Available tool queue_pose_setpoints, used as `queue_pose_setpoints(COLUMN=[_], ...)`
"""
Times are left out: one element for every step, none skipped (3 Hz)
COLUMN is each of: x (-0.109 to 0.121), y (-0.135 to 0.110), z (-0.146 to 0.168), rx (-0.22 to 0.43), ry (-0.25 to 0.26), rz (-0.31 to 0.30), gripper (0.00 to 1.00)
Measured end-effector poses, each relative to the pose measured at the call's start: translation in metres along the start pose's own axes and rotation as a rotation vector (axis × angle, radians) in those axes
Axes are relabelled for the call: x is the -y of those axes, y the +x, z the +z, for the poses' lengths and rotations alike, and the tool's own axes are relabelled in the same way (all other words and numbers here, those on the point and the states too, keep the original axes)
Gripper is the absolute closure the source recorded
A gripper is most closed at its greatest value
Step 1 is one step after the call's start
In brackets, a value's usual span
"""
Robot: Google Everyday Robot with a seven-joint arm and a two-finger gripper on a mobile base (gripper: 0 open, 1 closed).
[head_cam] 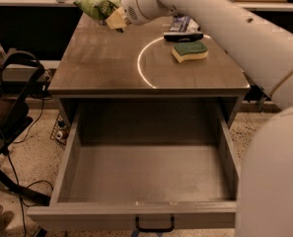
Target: Place green jalapeno chip bag into top drawer
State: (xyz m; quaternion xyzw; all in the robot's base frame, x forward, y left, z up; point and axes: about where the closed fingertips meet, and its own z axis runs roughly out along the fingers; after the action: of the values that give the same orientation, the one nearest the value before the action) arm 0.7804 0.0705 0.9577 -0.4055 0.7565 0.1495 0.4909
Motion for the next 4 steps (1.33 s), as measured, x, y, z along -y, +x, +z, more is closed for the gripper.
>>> queue_pose_setpoints(x=[0.011, 0.011, -0.001, -0.017], y=[0.019, 0.044, 0.058, 0.090], z=[-0.041, -0.105, -0.139, -0.164], rx=[0.041, 0.044, 0.019, -0.029], ry=[-0.001, 0.030, 0.053, 0.036], rz=[0.044, 0.086, 0.083, 0.079], gripper=[1.00, 1.00, 1.00, 1.00])
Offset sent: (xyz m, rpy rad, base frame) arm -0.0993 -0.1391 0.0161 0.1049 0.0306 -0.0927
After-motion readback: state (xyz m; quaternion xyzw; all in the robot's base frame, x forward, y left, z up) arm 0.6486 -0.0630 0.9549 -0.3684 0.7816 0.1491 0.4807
